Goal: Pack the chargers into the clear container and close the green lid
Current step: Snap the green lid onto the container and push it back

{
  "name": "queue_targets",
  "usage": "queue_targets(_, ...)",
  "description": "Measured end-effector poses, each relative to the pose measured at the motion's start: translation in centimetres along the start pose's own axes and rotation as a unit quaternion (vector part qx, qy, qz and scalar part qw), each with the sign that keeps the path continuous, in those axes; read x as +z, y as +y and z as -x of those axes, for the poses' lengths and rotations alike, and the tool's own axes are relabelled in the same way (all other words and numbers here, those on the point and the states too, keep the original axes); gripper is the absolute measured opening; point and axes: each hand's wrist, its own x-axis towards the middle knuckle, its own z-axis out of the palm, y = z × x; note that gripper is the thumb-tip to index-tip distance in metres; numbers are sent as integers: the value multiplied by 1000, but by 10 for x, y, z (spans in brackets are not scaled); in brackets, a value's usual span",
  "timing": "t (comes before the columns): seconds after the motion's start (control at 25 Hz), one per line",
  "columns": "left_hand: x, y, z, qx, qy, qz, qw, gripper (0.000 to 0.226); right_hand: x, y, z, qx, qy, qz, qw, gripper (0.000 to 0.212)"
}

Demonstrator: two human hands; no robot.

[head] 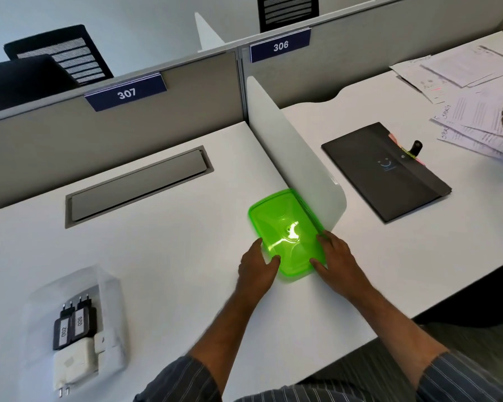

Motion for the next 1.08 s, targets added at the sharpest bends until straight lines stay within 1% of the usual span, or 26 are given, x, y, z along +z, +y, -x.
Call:
queue_targets(0.12, 6, 13, 0, -40, -2, 93, 995, 75, 1, 1, 0, -22, 16, -14, 1000, 60)
queue_targets(0.2, 7, 14, 2, -48, 8, 145, 988, 75, 2, 1, -1, -21, 21, -35, 999, 58)
queue_targets(0.28, 5, 14, 2, -55, 24, 197, 979, 63, 2, 1, -2, -16, 31, -72, 997, 59)
queue_targets(0.36, -2, 13, 2, -70, 55, 218, 972, 50, 0, -5, -1, -15, 51, -104, 993, 61)
queue_targets(0.44, -12, 9, 2, -78, 84, 230, 966, 45, -2, -12, 1, -12, 70, -128, 989, 63)
queue_targets(0.52, -23, 2, 3, -74, 103, 247, 961, 46, -2, -19, 3, -12, 86, -136, 987, 71)
queue_targets(0.6, -35, -6, 7, -63, 120, 253, 958, 49, 2, -27, 3, -15, 89, -141, 986, 85)
queue_targets(0.68, -48, -13, 12, -51, 133, 252, 957, 46, 2, -39, 4, -23, 84, -157, 984, 97)
queue_targets(0.8, -68, -25, 22, -30, 158, 255, 953, 39, 5, -60, 3, -34, 70, -160, 984, 104)
queue_targets(0.88, -82, -33, 33, -20, 174, 258, 950, 40, 7, -75, 3, -43, 66, -156, 985, 102)
queue_targets(0.92, -89, -37, 39, -16, 183, 260, 948, 40, 8, -83, 3, -53, 62, -162, 983, 98)
queue_targets(1.08, -121, -54, 59, -6, 221, 260, 940, 41, 5, -124, 9, -67, 51, -214, 973, 69)
